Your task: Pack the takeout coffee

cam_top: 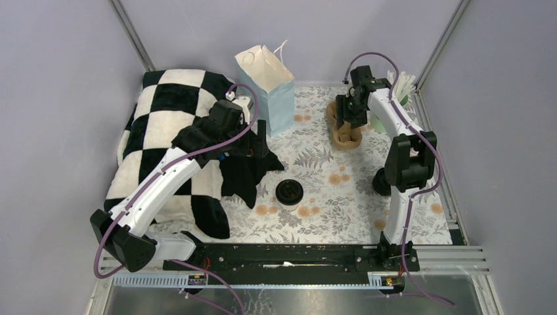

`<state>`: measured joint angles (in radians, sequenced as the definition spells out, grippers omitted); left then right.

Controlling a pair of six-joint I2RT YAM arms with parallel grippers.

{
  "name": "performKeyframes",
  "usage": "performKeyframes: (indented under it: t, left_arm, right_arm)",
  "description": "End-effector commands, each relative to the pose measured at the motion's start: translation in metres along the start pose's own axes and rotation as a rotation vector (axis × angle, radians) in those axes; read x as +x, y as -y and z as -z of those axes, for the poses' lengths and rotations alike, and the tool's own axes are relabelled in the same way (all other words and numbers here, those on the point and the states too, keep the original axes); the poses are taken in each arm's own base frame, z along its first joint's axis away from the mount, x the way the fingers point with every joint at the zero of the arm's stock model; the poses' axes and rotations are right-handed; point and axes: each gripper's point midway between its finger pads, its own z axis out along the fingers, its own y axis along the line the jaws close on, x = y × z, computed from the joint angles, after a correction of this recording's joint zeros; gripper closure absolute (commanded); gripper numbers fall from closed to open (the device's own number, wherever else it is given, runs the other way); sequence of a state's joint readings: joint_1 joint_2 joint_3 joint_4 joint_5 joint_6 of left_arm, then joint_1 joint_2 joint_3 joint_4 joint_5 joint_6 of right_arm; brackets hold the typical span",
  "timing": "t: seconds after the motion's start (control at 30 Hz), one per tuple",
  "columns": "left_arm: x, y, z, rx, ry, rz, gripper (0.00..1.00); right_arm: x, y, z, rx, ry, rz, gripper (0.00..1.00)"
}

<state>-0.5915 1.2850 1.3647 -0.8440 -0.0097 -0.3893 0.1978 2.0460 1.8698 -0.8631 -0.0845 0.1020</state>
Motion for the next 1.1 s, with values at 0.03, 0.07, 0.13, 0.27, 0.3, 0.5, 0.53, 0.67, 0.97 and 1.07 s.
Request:
performKeyframes:
  t: [0.03, 0.07, 0.13, 0.27, 0.3, 0.5, 0.53, 0.67, 0.97, 1.07]
  left_arm:
    - [-0.009, 0.01, 0.002, 0.053, 0.03, 0.006, 0.01]
    - [-0.009, 0.01, 0.001, 0.056, 0.03, 0.006, 0.01]
    - [-0.009, 0.011, 0.001, 0.06, 0.027, 0.006, 0.01]
    - [-0.011, 0.013, 0.002, 0.064, 0.032, 0.004, 0.01]
    - [-0.01, 0.012, 0.002, 0.064, 0.03, 0.004, 0.01]
    - [-0.009, 0.011, 0.001, 0.059, 0.024, 0.004, 0.01]
    - [-0.009, 0.011, 0.001, 0.059, 0.023, 0.004, 0.01]
    - [-0.01, 0.012, 0.0, 0.061, 0.024, 0.004, 0.01]
    - [-0.01, 0.013, -0.001, 0.064, 0.02, 0.003, 0.01]
    - [-0.01, 0.013, -0.002, 0.064, 0.018, 0.004, 0.01]
  right_arm:
    - [0.016, -0.024, -0.005, -0.165, -0.095, 0.126, 0.36]
    - [0.015, -0.025, -0.008, -0.167, -0.095, 0.126, 0.36]
    - [0.012, -0.027, -0.014, -0.178, -0.092, 0.117, 0.34]
    - [0.008, -0.032, -0.026, -0.205, -0.098, 0.1, 0.33]
    - [0.009, -0.032, -0.029, -0.201, -0.105, 0.099, 0.35]
    - [0.012, -0.025, -0.036, -0.158, -0.121, 0.069, 0.51]
    - [0.013, -0.024, -0.037, -0.157, -0.121, 0.066, 0.53]
    - [0.011, -0.023, -0.037, -0.146, -0.109, 0.058, 0.64]
    - [0.01, -0.014, -0.041, -0.081, -0.108, 0.008, 0.86]
    - [0.008, -0.013, -0.036, -0.053, -0.096, -0.013, 0.99]
